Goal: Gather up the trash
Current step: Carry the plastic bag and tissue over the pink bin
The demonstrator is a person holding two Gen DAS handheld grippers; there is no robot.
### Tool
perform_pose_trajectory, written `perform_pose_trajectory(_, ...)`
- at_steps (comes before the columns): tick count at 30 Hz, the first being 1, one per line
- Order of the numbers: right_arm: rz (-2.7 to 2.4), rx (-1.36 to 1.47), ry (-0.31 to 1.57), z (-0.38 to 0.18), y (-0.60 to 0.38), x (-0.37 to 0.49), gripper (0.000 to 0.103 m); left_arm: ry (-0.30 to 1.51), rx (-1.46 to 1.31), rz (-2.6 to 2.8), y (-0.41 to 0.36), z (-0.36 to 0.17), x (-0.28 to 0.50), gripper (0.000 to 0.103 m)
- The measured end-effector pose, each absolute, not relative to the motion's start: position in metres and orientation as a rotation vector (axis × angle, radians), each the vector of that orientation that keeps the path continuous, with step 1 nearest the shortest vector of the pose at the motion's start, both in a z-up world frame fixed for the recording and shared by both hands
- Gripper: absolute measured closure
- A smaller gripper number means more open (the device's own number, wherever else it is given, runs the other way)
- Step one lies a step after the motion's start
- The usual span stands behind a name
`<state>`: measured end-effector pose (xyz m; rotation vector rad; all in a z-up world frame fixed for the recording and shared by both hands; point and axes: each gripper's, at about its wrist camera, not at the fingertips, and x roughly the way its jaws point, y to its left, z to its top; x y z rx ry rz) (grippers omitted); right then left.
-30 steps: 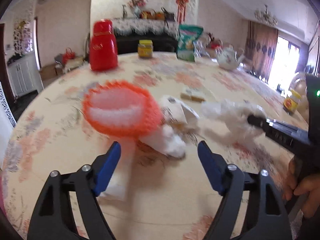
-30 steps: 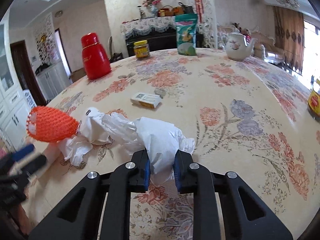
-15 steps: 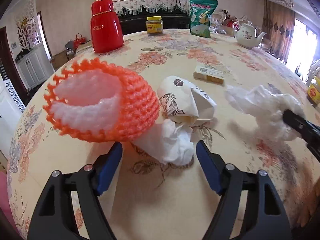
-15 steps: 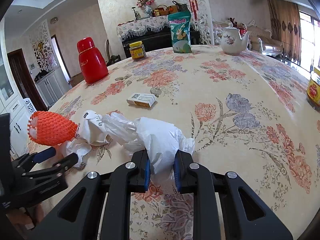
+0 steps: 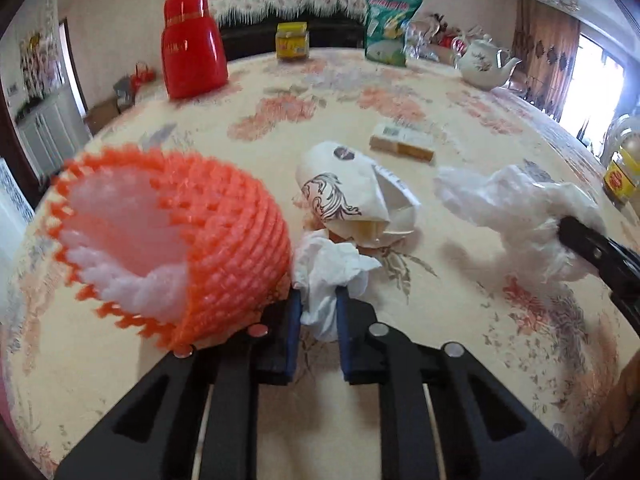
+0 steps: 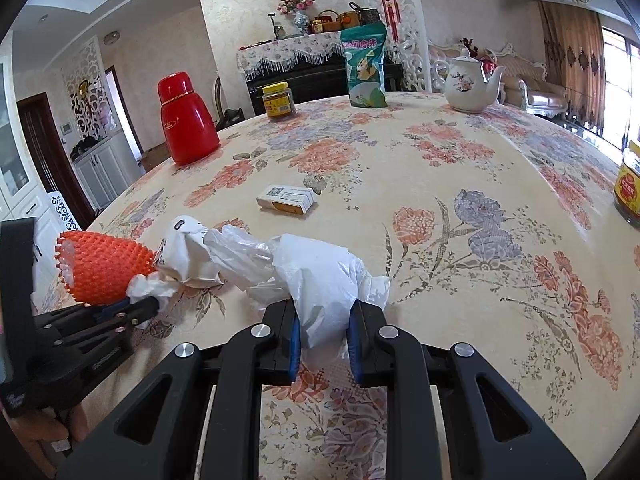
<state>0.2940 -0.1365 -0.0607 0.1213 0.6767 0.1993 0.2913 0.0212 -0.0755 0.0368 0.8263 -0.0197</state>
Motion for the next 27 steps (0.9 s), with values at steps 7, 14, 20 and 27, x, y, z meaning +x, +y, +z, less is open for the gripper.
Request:
perform_pose_trajectory(7,0.196,0.125,0.685,-0.062,-0.137,0.296,0.083,0.717,0.091,-0.013,0.011,-0.059,0.267,0.088)
perform_pose_trajectory(14,0.192,0.120,0.681,-0.062,-0.136,0.296,0.083,0.669,0.077,-0.011,0.015,-0.045,0.245,0.087)
perform_pose_trajectory(20,0.188,0.116,0.670,-0.061,-0.136,0.294,0.083,0.639,0.059,-0.010,0.021,-0.036,0.212,0.087)
perform_pose_trajectory(27,0.155,0.103,0.661,-0.060,-0.135,0.289,0.083,0.620,0.019,-0.021,0.029,-0.032,0.183,0.087)
